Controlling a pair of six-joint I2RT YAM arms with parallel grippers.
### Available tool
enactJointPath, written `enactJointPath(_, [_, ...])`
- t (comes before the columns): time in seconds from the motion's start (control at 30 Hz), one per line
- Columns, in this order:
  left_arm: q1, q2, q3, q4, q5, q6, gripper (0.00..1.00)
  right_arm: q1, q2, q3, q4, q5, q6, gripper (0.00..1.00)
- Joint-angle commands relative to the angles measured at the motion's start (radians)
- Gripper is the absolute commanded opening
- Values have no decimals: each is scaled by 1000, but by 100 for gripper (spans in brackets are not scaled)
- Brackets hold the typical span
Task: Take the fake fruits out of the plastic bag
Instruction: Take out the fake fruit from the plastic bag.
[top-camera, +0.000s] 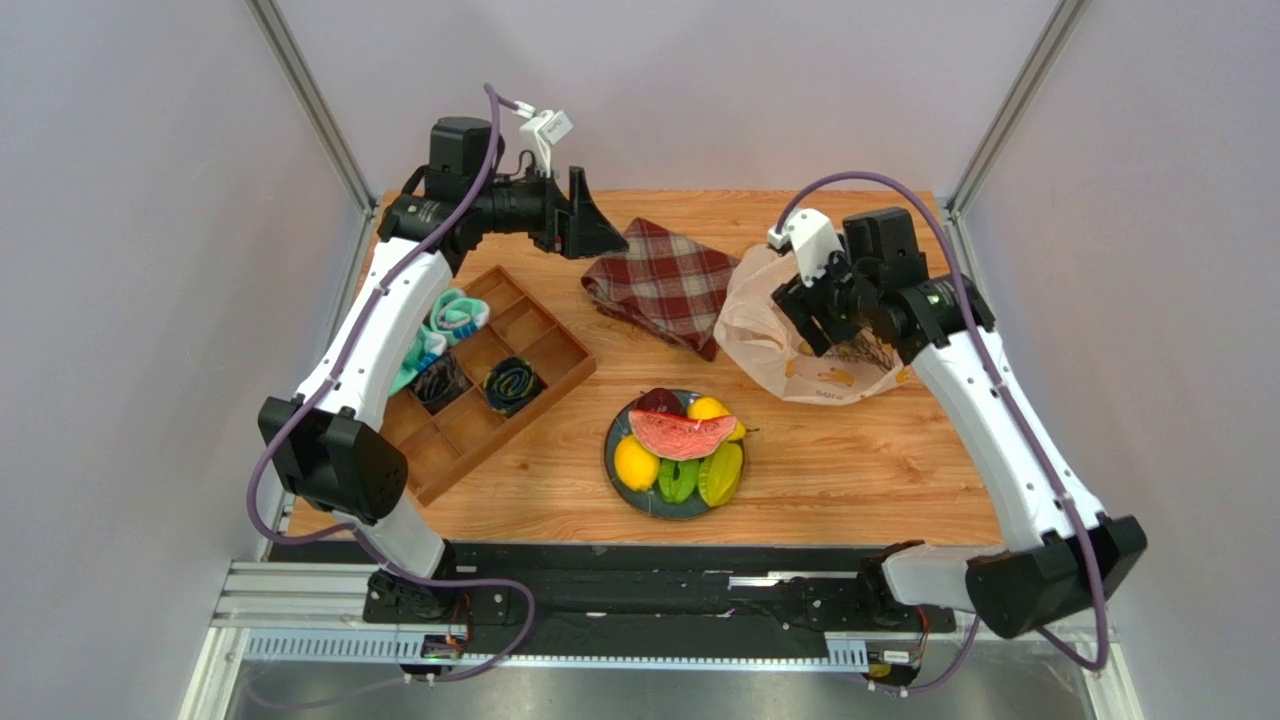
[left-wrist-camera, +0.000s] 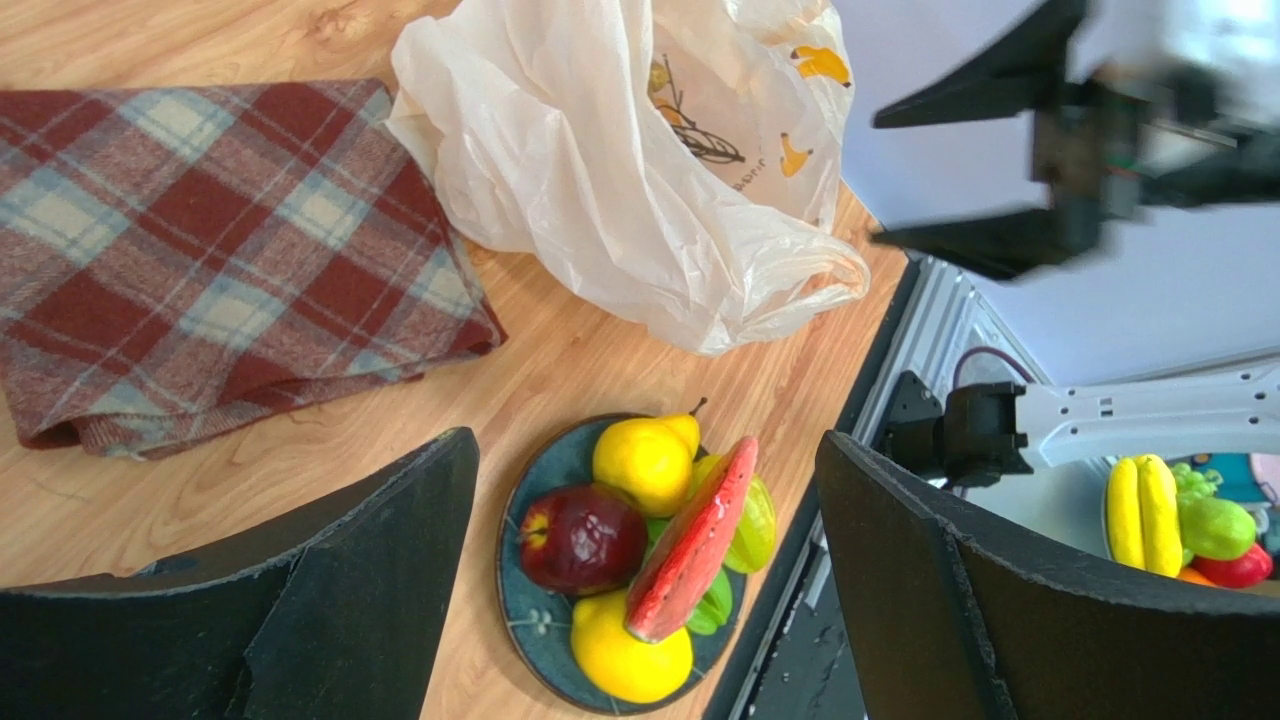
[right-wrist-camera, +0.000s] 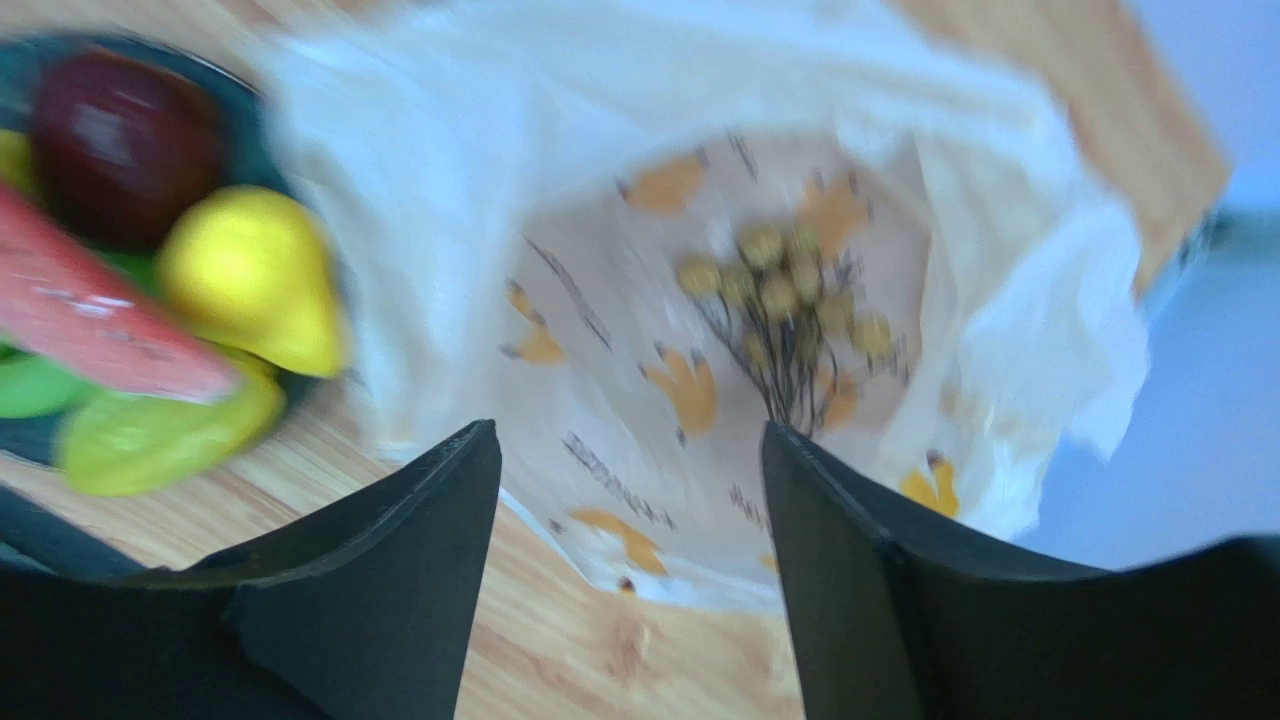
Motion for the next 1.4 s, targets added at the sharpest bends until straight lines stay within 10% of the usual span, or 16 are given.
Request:
enactJointPath(0.0, [5, 2, 34, 26, 26, 1, 91, -111, 139, -122, 28, 125, -46, 62])
enactJointPath(0.17, [5, 15, 69, -23, 28, 35, 92, -184, 326, -108, 160, 233, -77, 58])
enactJointPath(0.6, [5, 27, 57, -66, 2, 101, 91, -258, 799, 102, 297, 440, -141, 84])
enactJointPath(0.7, [7, 19, 49, -72, -11, 110, 92, -275, 889, 191, 222, 393, -129, 76])
enactJointPath(0.83, [5, 9, 52, -85, -21, 124, 91, -277, 795, 231, 186, 302, -105, 28])
enactJointPath(0.93, [7, 13, 70, -97, -30, 144, 92, -258, 624, 226, 185, 207, -88, 18])
enactJointPath(1.27, [5, 31, 95, -63, -18, 116, 92, -240, 362, 287, 24, 228, -11, 6])
enactJointPath(1.37, [5, 27, 94, -59, -15, 109, 92, -241, 332, 393, -170, -47, -5, 12])
